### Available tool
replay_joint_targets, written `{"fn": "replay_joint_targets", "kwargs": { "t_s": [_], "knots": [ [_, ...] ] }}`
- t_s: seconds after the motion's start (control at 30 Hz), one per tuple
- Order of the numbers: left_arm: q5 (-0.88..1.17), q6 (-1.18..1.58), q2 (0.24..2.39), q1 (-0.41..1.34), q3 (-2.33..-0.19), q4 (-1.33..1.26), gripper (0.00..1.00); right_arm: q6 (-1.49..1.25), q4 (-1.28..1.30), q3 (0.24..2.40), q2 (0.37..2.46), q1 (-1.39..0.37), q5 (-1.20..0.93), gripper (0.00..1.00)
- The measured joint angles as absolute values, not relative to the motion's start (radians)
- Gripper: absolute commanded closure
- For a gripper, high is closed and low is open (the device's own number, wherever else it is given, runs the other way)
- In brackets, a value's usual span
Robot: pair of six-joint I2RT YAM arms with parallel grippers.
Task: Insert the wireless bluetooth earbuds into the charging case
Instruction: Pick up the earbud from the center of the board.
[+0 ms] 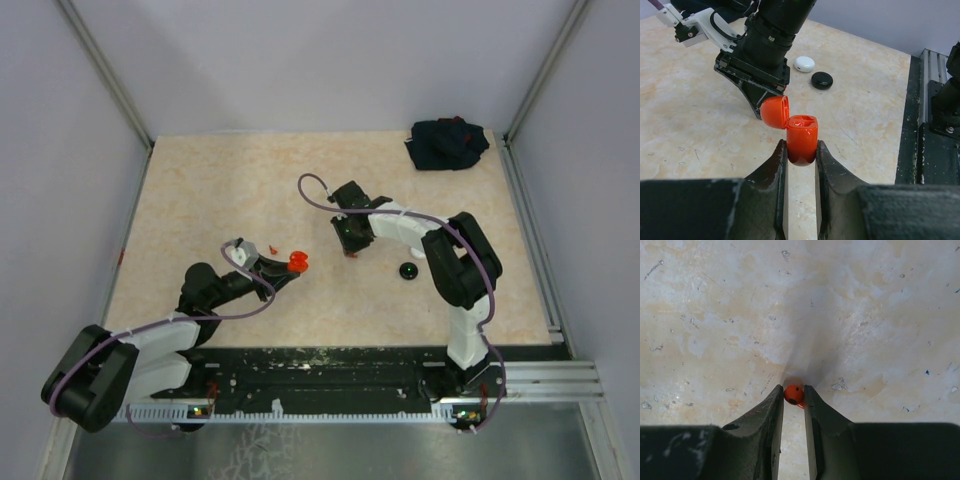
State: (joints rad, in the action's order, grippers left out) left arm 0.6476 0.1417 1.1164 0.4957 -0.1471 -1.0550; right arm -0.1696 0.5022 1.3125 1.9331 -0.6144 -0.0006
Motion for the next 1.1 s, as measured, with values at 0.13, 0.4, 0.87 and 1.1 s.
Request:
{"fn": "replay_joint_targets", "kwargs": {
  "t_s": [0.13,0.4,0.87,1.1],
  "knots": [
    [0.648,0.142,1.116,0.496,-0.147,-1.055,1.0,-0.171,0.503,1.312,1.933,-0.614,0.0,0.81],
    [0.646,0.145,1.116,0.496,-0.147,-1.058,1.0,-0.183,0.5,1.312,1.933,-0.614,-0.004,0.9],
    [0.525,0.244,1.093,0.496,-0.107,-1.233,1.0,-0.242,0.356,1.21,1.72,-0.614,-0.147,0.93],
    [0.467,0.321,1.116,0.496,-0.099,-1.37,1.0,-0.324,0.194,1.164,1.507,-0.614,-0.257,0.94]
  ]
}}
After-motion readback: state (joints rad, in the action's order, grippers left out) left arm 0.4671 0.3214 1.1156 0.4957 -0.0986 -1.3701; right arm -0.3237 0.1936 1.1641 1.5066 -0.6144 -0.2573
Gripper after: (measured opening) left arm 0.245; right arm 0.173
